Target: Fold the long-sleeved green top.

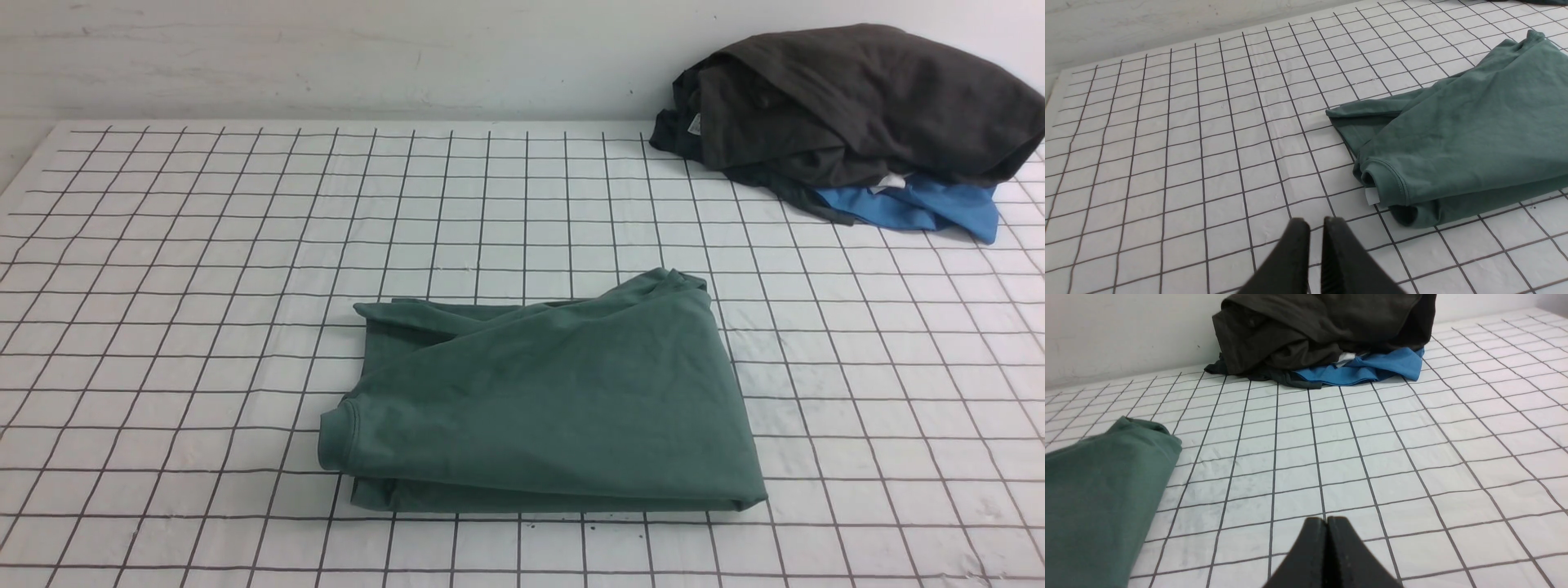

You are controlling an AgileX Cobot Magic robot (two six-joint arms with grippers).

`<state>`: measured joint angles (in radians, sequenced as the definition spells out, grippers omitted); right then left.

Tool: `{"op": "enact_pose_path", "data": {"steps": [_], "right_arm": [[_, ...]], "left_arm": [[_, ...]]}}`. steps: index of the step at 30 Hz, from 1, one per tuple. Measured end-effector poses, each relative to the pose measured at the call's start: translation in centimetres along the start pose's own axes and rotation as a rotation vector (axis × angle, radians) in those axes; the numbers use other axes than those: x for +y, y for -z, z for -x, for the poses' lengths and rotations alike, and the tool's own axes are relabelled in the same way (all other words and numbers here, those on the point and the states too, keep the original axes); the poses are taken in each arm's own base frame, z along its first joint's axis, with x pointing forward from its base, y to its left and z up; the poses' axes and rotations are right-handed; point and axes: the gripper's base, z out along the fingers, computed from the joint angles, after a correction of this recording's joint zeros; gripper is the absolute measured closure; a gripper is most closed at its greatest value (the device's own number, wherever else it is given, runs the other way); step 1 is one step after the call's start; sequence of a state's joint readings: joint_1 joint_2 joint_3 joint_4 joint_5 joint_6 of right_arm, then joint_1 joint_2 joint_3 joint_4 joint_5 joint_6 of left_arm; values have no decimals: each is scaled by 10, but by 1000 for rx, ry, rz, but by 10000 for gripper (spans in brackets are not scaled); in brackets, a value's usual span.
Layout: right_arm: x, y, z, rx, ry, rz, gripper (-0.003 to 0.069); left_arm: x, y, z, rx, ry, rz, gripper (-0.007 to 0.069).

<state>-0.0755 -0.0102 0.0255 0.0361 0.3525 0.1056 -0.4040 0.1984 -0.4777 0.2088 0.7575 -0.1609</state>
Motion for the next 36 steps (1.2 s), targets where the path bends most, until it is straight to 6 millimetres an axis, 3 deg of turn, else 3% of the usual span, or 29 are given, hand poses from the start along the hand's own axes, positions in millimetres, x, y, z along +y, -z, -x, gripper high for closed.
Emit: {"op": "enact_pose_path", "data": {"steps": [30,36], "right_arm": [[0,0,0,6,3,0,673],[0,0,0,7,3,0,673]], "left_arm": [[0,0,0,0,-1,1,592],[-2,-11,-9,-78,17,13,592]]}}
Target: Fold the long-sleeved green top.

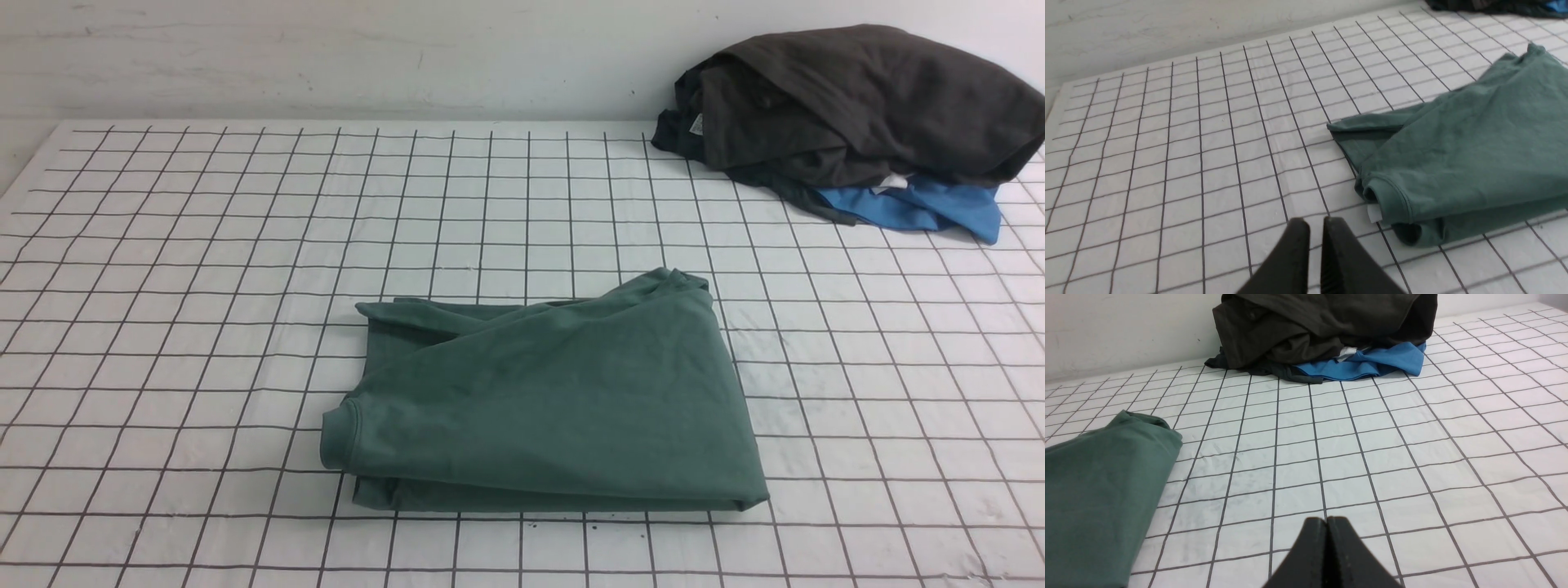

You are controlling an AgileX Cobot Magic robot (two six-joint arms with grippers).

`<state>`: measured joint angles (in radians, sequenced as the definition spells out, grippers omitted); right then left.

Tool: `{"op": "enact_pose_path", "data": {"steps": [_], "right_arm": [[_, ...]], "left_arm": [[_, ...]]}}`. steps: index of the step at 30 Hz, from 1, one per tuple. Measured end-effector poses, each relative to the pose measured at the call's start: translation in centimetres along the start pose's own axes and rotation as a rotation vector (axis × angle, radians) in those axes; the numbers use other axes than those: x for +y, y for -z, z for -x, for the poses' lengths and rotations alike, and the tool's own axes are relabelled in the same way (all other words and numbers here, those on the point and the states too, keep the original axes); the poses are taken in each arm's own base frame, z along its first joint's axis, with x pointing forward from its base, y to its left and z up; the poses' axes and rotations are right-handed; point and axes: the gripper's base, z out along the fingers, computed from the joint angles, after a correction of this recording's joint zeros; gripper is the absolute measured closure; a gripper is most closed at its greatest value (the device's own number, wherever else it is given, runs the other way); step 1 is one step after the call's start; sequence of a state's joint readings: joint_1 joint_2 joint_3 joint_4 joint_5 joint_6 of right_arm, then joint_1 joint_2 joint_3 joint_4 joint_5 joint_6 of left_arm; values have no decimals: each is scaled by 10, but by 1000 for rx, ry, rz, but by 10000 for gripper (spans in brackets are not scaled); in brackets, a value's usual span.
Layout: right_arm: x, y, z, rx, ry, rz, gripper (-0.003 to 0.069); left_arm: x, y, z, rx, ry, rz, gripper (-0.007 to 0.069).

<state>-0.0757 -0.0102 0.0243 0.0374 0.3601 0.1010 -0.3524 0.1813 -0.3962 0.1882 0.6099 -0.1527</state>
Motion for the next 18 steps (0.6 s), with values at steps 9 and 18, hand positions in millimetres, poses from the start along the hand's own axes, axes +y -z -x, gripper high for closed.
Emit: {"op": "enact_pose_path", "data": {"steps": [9,18], "right_arm": [[0,0,0,1,-8,0,673],[0,0,0,2,-8,0,673]], "left_arm": [[3,-19,-58,-179,52,188,592],[4,-34,-103,-10,74,227,592]]}}
